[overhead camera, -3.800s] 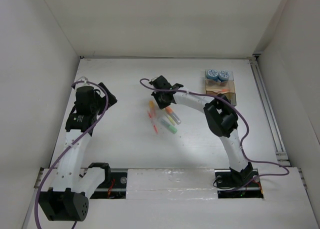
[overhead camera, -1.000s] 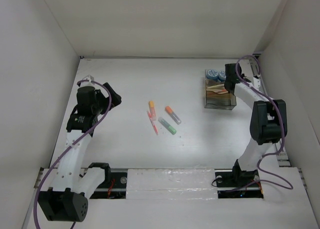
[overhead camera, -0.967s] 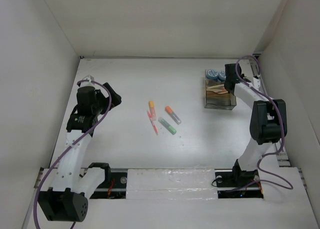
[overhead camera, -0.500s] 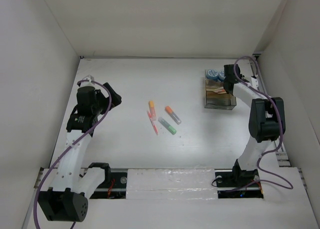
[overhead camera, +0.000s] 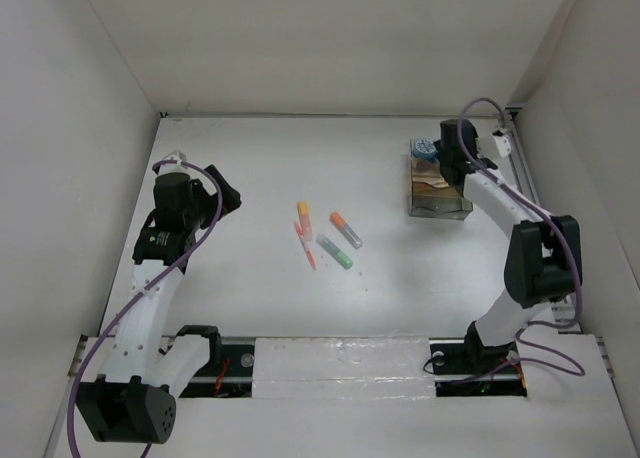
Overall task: Sort the stationery into containers
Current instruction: Place the stationery into the container, then grab a piece of stationery with the right arm
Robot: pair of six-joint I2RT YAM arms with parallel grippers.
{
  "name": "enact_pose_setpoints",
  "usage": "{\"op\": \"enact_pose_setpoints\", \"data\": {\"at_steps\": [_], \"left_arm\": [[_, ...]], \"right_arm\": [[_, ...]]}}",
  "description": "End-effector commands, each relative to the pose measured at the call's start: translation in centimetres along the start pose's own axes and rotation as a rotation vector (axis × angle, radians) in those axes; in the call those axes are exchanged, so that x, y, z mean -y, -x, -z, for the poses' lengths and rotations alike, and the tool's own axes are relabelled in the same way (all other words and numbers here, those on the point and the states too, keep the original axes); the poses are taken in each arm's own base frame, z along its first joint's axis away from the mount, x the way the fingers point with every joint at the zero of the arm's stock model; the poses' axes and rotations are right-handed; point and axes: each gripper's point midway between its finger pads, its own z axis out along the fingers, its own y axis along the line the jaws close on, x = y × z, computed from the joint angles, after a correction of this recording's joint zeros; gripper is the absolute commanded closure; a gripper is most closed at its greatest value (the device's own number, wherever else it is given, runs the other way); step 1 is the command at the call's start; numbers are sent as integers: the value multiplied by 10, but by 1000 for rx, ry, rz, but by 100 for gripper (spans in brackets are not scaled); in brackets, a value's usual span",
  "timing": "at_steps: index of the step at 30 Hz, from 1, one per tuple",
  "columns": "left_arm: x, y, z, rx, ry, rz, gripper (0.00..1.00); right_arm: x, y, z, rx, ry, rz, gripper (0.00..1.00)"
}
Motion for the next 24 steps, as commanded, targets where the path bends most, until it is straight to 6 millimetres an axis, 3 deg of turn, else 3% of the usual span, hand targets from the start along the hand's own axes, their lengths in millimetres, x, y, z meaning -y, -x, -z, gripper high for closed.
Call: {"op": "enact_pose_setpoints", "data": {"at_steps": [1,2,3,4,5,7,9,10,11,12,14,15,19,24], "left_arm": [[-17,15,4,82,106,26,1],[-24,21,8,108,155,47,1],[-28,28,11,139,197,91,1],[-46,29,15,164,291,105,1],[-50,31,19,184,312,120,1],[-59,37,25,217,348,152,1],[-62,43,31,253,369,172,1],[-62,43,31,253,369,172,1],[-64,44,34,264,380,182,1],[-64,44,34,264,380,182,1],[-67,45,38,279,393,193,1],[-66,47,41,291,384,196,1],[-60,53,48,330,344,199,1],[-54,52,45,311,312,182,1]], "right_arm": [[-104,-24,102,-56,391,180,38],[-126,-32,126,-100,468,225,35],[-132,-49,142,-150,530,358,32],[-136,-69,159,-214,573,421,31],[-132,-101,190,-303,596,507,31],[-117,-145,211,-362,630,651,31],[-87,-211,261,-474,690,821,36],[-83,-218,256,-477,680,848,37],[-60,-248,270,-537,678,928,38],[-58,-253,282,-551,695,944,39],[-39,-281,289,-598,694,1004,47],[-28,-296,303,-622,714,1038,47],[-18,-331,324,-640,743,1113,47],[-3,-363,309,-638,727,1230,47]]}}
